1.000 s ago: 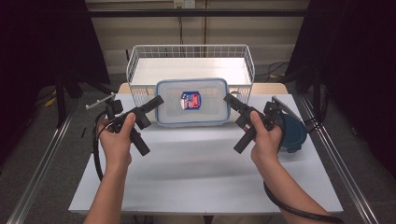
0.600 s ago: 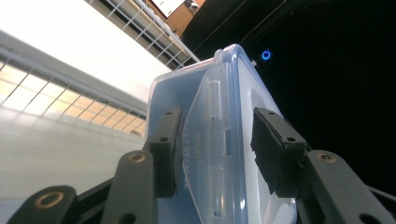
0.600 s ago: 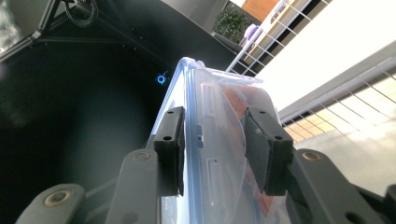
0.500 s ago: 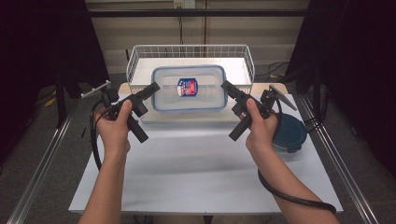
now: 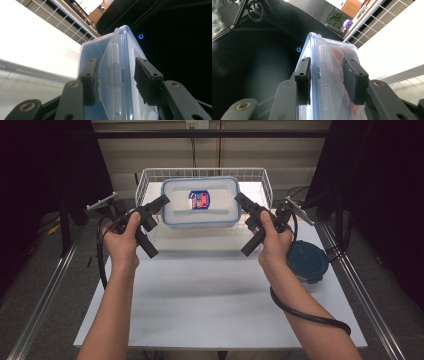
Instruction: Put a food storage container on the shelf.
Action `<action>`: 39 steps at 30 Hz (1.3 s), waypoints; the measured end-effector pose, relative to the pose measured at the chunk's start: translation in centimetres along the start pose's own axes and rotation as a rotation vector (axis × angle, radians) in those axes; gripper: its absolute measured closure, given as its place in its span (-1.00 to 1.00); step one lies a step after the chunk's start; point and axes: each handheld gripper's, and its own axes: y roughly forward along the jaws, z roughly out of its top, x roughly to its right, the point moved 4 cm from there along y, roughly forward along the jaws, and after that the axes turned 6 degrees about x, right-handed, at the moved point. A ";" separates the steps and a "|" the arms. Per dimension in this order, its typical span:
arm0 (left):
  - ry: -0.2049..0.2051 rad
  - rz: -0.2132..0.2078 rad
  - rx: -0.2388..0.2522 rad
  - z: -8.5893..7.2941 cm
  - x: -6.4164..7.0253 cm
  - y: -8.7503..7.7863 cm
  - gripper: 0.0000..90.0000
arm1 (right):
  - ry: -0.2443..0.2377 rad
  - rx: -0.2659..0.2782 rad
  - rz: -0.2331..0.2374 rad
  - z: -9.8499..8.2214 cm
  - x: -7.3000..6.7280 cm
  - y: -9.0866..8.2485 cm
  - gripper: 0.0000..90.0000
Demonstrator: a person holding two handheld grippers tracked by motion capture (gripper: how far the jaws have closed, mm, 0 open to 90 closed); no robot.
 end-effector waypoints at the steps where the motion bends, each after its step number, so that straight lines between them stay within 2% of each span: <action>1: -0.003 -0.003 0.007 0.2 0.1 0.2 0.23 | -0.001 -0.001 0.000 0.1 0.0 0.1 0.34; 6: 0.007 -0.006 0.005 1.0 0.2 1.0 0.23 | 0.001 0.001 0.003 0.8 -0.2 0.8 0.34; 9: -0.010 -0.009 0.013 1.5 0.2 1.5 0.23 | -0.008 0.003 0.002 1.2 -0.4 1.3 0.34; 13: -0.010 -0.012 0.015 2.1 0.1 2.1 0.23 | -0.021 0.011 0.003 1.7 -0.7 2.1 0.34; 17: -0.018 -0.008 0.018 2.6 0.3 2.9 0.23 | -0.011 0.021 -0.003 2.3 -0.8 2.7 0.34; 19: -0.004 -0.009 0.014 2.7 0.2 3.3 0.23 | -0.014 0.021 -0.004 2.6 -0.6 2.9 0.34; 20: -0.015 -0.009 0.019 2.8 0.2 3.5 0.23 | -0.013 0.022 -0.006 2.7 -0.5 3.0 0.34; 21: -0.015 -0.005 0.030 2.9 0.1 3.8 0.23 | -0.007 0.022 -0.007 2.8 -0.5 3.2 0.34; 25: -0.029 -0.007 0.019 3.1 -0.4 4.4 0.23 | -0.015 0.032 -0.013 3.1 -0.2 3.8 0.34; 27: -0.035 -0.001 0.033 3.3 -0.6 4.8 0.23 | -0.002 0.035 -0.020 3.2 0.0 4.1 0.34; 30: -0.040 0.006 0.020 3.5 -1.2 5.1 0.24 | 0.003 0.027 -0.032 3.2 0.4 4.6 0.34; 33: -0.058 0.014 0.031 3.7 -1.7 5.7 0.24 | 0.011 0.025 -0.040 3.2 0.8 5.2 0.34; 35: -0.048 0.022 0.023 3.8 -2.2 6.0 0.24 | 0.010 0.029 -0.047 3.2 1.1 5.5 0.34; 38: -0.072 0.033 0.030 4.0 -2.7 6.5 0.24 | 0.018 0.023 -0.062 3.1 1.5 6.0 0.34; 39: -0.067 0.033 0.029 4.0 -2.9 6.6 0.24 | 0.013 0.021 -0.067 3.1 1.6 6.1 0.34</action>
